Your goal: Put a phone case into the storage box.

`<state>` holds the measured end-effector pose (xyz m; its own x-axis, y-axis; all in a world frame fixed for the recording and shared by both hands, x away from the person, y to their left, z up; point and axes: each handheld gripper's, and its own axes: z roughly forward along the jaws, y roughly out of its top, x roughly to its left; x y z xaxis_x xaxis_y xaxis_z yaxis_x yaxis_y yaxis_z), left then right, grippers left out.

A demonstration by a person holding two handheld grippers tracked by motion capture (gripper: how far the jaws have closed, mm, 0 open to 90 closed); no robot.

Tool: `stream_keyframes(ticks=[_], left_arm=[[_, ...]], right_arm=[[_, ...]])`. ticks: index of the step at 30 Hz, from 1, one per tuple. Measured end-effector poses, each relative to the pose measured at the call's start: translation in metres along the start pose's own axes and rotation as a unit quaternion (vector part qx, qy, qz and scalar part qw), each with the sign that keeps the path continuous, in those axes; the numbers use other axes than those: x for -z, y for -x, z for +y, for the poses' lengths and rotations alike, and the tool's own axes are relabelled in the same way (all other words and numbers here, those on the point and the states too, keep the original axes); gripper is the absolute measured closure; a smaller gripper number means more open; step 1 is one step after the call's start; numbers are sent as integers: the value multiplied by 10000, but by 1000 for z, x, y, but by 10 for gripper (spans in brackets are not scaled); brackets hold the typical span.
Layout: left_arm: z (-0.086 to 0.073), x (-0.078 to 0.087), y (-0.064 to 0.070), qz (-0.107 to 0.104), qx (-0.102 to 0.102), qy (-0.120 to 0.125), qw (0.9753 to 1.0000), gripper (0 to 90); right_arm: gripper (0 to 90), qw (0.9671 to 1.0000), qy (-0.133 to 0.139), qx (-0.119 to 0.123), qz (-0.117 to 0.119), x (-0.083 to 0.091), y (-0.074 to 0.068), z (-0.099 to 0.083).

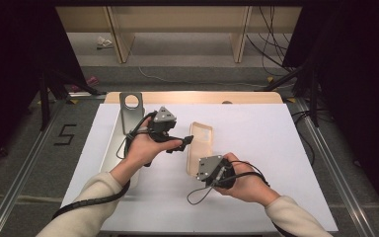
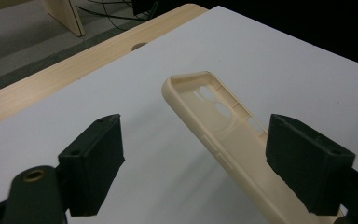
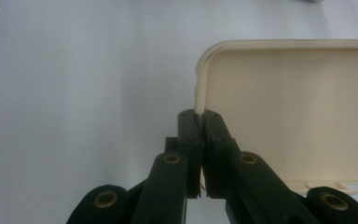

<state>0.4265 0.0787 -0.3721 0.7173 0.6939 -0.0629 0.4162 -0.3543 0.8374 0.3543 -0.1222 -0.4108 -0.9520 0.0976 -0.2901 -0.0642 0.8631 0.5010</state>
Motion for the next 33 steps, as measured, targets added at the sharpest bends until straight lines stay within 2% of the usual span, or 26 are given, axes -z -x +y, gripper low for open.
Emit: stream_keyframes(ticks=[16,22,33], left_arm=[[9,-21,-2,78,229,-141,9996,273],[11,-28,-5,208,447,-268,9984,361],[13,-35,-8,205,671,-404,9967,510]], right_arm=[[879,10000,52,18,-27,2,-1,3],[879,10000,55,21,-28,1,-1,3],[879,9999,62,61,-95,2,-1,3]])
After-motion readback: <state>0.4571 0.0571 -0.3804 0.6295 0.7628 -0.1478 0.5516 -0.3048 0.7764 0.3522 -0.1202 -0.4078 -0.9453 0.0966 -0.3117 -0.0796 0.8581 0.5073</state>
